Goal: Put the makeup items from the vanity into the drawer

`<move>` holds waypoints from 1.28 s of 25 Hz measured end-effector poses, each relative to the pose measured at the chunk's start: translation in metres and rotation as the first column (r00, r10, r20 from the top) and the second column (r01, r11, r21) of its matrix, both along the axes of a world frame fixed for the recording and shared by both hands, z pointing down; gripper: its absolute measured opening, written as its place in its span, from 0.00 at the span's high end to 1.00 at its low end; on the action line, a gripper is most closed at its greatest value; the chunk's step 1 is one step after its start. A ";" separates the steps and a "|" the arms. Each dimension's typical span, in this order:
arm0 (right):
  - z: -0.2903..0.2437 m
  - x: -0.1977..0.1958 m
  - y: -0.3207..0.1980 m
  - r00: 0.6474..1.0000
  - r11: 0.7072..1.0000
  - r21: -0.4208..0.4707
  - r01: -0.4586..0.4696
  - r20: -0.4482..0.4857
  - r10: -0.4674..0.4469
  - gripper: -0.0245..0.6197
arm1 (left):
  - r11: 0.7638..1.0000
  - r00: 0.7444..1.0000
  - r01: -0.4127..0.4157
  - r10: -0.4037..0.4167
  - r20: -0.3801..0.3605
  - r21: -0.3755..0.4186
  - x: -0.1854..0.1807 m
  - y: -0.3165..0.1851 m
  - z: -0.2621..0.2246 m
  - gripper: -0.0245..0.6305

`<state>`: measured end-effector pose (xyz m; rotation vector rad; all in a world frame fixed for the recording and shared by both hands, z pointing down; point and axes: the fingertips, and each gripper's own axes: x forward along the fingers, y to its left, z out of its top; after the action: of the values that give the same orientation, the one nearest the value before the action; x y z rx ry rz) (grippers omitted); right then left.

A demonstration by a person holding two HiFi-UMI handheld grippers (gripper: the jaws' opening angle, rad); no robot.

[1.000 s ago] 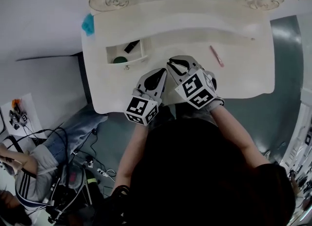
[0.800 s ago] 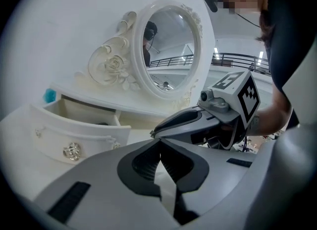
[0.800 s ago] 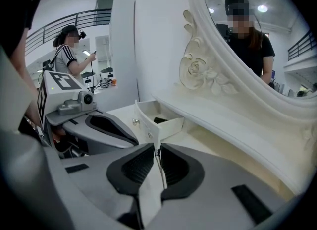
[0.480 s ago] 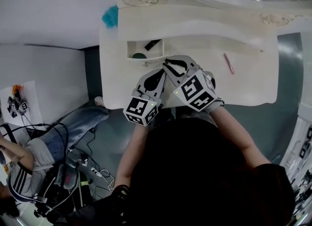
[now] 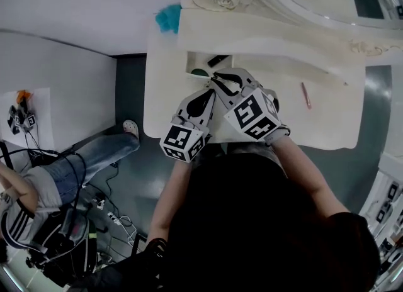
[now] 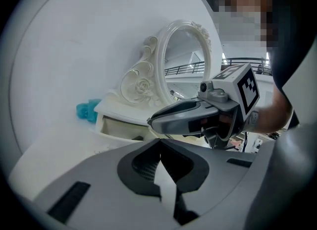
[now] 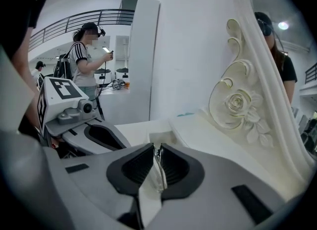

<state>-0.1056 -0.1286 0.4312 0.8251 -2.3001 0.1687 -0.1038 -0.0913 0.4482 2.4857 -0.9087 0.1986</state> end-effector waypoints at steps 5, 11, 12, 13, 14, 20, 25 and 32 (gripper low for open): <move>0.004 -0.015 -0.006 0.999 0.999 0.005 0.036 -0.014 -0.036 0.87 | 0.999 0.999 0.043 -0.043 -0.004 -0.001 -0.015 -0.005 0.002 0.95; 0.006 -0.023 -0.013 0.999 0.999 0.004 0.044 -0.021 -0.044 0.87 | 0.998 0.998 0.068 -0.068 -0.007 -0.010 -0.025 -0.012 0.005 0.95; 0.005 -0.024 -0.015 0.999 0.999 0.010 0.044 -0.018 -0.044 0.87 | 0.998 0.998 0.069 -0.069 -0.007 -0.011 -0.025 -0.014 0.005 0.95; 0.004 -0.025 -0.017 0.999 0.999 0.020 0.046 -0.013 -0.046 0.87 | 0.998 0.998 0.070 -0.070 -0.009 -0.011 -0.026 -0.015 0.005 0.95; 0.002 -0.026 -0.019 0.999 0.998 0.030 0.050 -0.009 -0.050 0.87 | 0.998 0.998 0.070 -0.070 -0.010 -0.011 -0.026 -0.017 0.005 0.95; 0.011 -0.031 -0.021 0.997 0.997 0.011 0.076 -0.025 -0.076 0.87 | 0.998 0.998 0.068 -0.068 -0.017 -0.018 -0.027 -0.024 0.007 0.95; 0.019 -0.032 -0.020 0.995 0.996 -0.007 0.087 -0.046 -0.087 0.87 | 0.997 0.997 0.076 -0.077 -0.018 -0.027 -0.030 -0.026 0.008 0.95; 0.023 -0.033 -0.019 0.995 0.996 -0.022 0.086 -0.052 -0.087 0.87 | 0.996 0.997 0.079 -0.079 -0.019 -0.029 -0.031 -0.026 0.009 0.95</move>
<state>-0.1384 -0.1476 0.4542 0.7108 -2.2761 0.1293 -0.1347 -0.1172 0.4572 2.4161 -0.9870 0.1590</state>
